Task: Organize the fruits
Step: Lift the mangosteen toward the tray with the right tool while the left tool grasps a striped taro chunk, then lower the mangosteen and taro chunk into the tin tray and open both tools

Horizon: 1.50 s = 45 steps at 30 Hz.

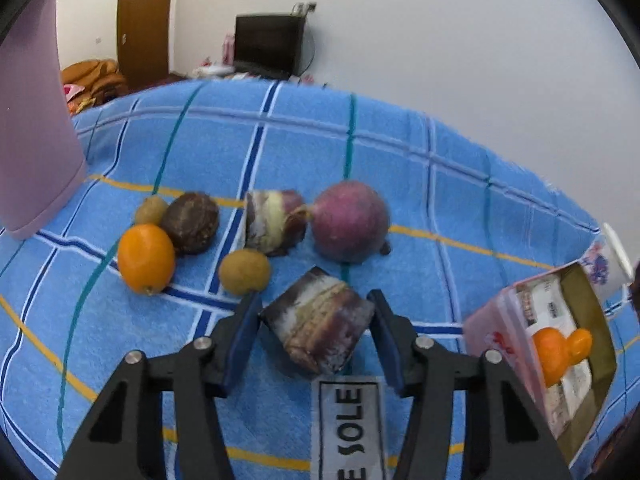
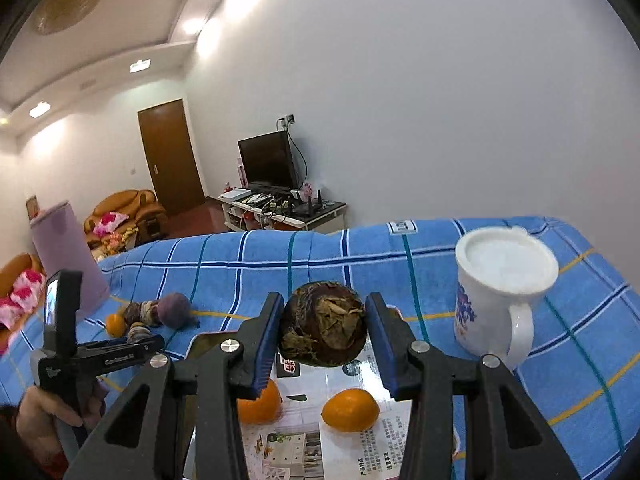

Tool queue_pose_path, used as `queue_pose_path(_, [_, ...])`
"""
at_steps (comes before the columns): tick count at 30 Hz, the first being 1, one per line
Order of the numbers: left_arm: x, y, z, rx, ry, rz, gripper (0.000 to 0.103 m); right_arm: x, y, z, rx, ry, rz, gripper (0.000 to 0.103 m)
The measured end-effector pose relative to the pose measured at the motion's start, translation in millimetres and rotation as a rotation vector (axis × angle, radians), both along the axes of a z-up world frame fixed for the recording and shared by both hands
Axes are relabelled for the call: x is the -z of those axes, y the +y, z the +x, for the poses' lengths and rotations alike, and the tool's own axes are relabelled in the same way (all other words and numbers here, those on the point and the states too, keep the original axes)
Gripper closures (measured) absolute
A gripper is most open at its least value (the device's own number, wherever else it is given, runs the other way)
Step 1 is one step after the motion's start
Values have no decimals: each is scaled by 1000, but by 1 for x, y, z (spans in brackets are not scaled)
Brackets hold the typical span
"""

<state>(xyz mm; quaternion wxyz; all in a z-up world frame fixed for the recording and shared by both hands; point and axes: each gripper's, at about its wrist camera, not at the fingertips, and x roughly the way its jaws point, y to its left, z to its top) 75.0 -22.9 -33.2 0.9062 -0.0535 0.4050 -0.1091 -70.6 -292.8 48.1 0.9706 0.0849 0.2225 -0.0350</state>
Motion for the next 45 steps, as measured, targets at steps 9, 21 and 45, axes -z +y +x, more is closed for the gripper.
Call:
queue_pose_path(9, [-43, -17, -40, 182, -332, -37, 47, 3, -6, 1, 18, 6, 31, 59])
queue_pose_path(21, [-55, -76, -63, 276, -310, -57, 47, 2, -9, 6, 66, 10, -48, 59])
queue_pose_path(45, [-56, -142, -82, 248, -302, 50, 47, 16, -38, 17, 58, 68, -44, 58])
